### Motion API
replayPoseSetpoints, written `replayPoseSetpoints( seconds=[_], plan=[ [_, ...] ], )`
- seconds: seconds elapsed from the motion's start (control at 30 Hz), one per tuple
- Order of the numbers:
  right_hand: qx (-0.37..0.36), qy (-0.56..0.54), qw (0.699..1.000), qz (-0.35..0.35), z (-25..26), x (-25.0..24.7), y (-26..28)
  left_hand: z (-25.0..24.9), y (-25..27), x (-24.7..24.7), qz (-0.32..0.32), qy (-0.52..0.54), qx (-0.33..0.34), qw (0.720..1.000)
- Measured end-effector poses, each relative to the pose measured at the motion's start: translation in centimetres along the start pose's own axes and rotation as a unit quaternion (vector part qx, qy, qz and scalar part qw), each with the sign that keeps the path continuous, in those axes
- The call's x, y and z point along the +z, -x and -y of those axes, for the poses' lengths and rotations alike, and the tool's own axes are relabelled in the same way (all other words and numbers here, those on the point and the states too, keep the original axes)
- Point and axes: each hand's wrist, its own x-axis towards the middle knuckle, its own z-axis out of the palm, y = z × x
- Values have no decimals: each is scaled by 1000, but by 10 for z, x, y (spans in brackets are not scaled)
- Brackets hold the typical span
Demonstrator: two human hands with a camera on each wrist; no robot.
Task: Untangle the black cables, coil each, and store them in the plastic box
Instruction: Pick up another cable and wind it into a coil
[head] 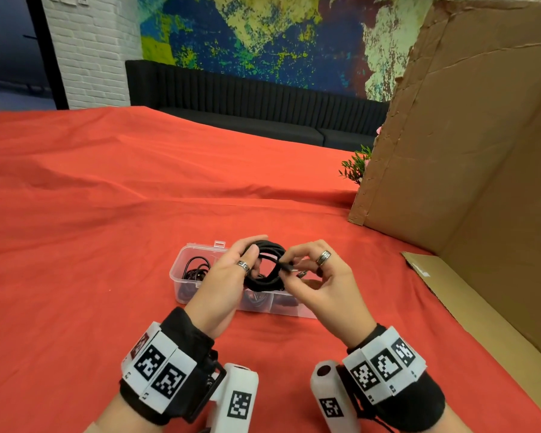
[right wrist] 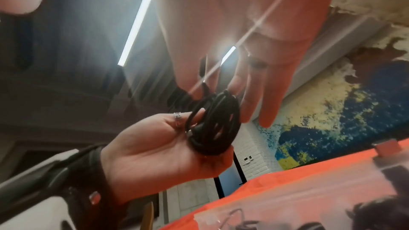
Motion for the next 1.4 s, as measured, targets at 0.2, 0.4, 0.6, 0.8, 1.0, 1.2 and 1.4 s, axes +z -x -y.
replayPoseSetpoints(
  seconds=[0.2, 0.4, 0.6, 0.8, 1.0, 1.2, 1.4],
  plan=[
    [-44, 49, 998, 5, -2, 4, 5, 3, -2, -3, -21, 13, 16, 1000],
    [-21, 71, 996, 43, -3, 7, 6, 4, -4, -7, -19, 24, 17, 999],
    [64, -1, 998, 29, -1, 7, 4, 7, -3, -4, -17, 27, 16, 999],
    [148, -89, 985, 16, -1, 4, 1, 10, -4, -5, 19, 49, -10, 999],
    [79, 22, 995, 55, -2, 1, 3, 2, 2, -7, 134, 150, -110, 973],
    [13, 70, 997, 38, 2, 11, 8, -1, 7, 0, 133, 218, -153, 955],
    [-32, 126, 991, 32, 2, 17, 6, 1, 5, -1, 91, 191, -134, 968]
  ],
)
